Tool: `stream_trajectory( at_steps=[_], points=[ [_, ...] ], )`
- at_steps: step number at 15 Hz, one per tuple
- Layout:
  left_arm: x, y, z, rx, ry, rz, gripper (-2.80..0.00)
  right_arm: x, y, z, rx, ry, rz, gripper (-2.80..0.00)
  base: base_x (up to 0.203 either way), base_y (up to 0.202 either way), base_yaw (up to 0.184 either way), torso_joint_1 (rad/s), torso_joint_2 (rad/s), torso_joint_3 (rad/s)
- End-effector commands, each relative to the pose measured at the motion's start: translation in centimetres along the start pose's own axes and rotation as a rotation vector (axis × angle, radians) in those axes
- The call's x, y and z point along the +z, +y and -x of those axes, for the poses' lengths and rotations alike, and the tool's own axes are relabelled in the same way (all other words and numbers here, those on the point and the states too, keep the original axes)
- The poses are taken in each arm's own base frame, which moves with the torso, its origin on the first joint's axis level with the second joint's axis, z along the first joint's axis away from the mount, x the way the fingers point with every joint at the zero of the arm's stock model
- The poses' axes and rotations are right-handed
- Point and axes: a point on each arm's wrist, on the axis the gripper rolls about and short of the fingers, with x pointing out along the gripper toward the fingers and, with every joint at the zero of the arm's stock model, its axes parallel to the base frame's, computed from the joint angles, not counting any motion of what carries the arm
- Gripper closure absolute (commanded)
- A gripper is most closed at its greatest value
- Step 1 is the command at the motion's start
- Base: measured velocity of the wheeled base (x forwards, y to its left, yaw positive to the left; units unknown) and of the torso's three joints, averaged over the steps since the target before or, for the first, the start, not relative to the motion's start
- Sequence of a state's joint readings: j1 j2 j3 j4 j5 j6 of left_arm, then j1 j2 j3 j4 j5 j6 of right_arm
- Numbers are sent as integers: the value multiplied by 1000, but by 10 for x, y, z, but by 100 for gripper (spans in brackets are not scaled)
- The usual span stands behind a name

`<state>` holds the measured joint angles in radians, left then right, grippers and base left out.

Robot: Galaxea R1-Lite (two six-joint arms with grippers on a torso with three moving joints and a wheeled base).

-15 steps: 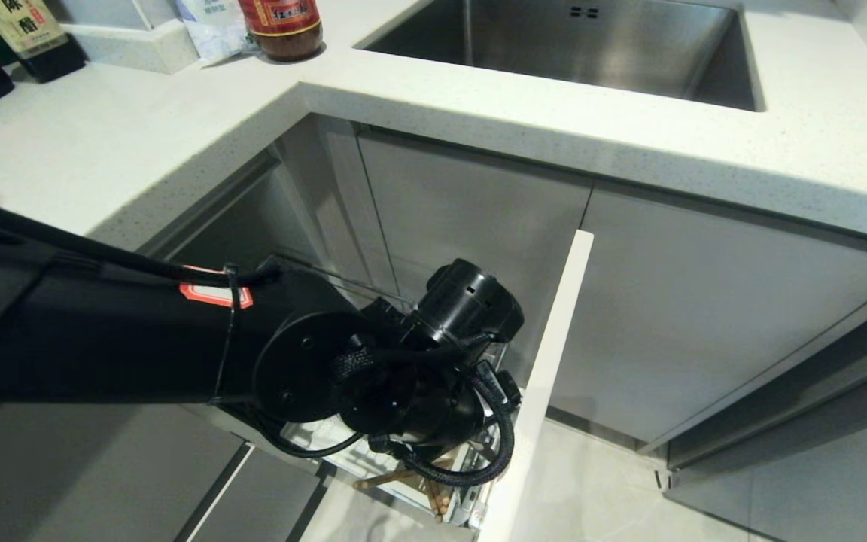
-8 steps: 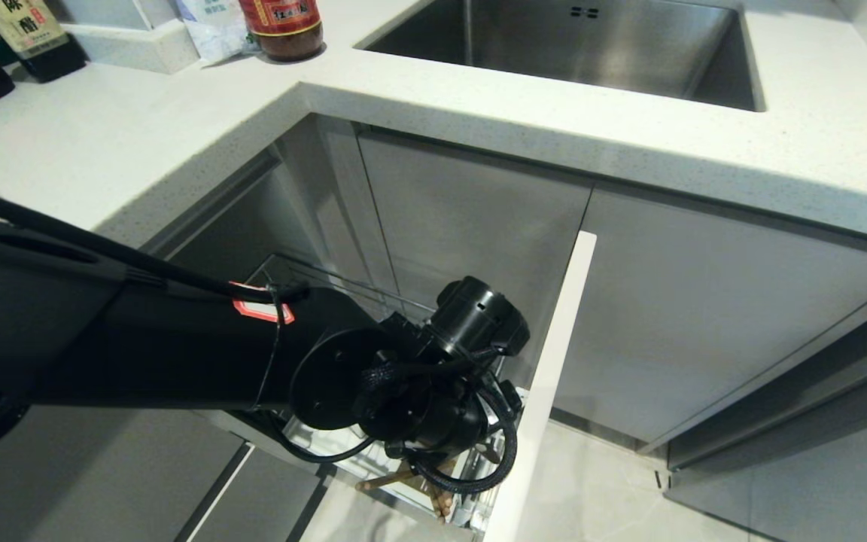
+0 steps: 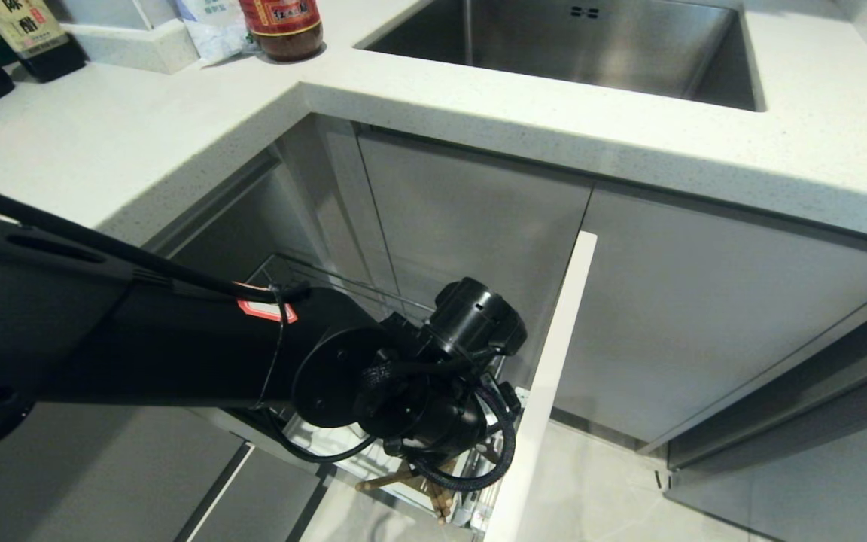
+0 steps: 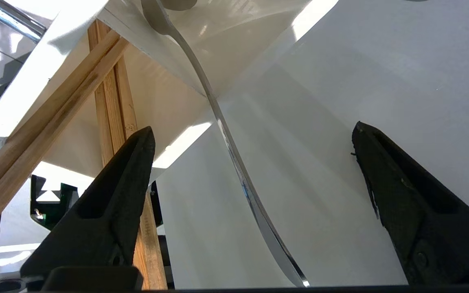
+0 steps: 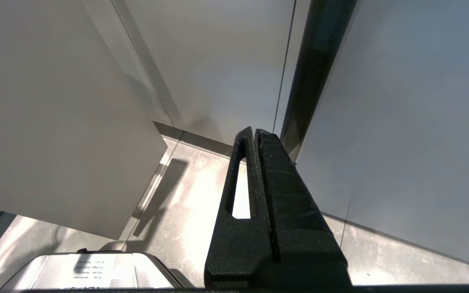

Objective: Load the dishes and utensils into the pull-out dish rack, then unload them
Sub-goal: Take the fork out of the cupboard

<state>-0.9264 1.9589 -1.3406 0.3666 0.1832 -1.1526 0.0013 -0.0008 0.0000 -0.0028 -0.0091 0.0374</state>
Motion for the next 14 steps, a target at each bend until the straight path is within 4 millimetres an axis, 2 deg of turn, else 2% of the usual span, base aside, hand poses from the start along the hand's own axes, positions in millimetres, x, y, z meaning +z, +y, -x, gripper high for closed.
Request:
stream_trajectory(
  at_steps=[1,2,14],
  points=[
    [0,0,1,1,0,8,-280,0,0,0,0,1,0,0,0,0,0,0,0,0],
    [0,0,1,1,1,8,0,0,0,0,0,1,0,0,0,0,0,0,0,0],
    [3,1,2,-3,3,14,0,0,0,0,0,1,1,0,0,0,0,0,0,0]
  ],
)
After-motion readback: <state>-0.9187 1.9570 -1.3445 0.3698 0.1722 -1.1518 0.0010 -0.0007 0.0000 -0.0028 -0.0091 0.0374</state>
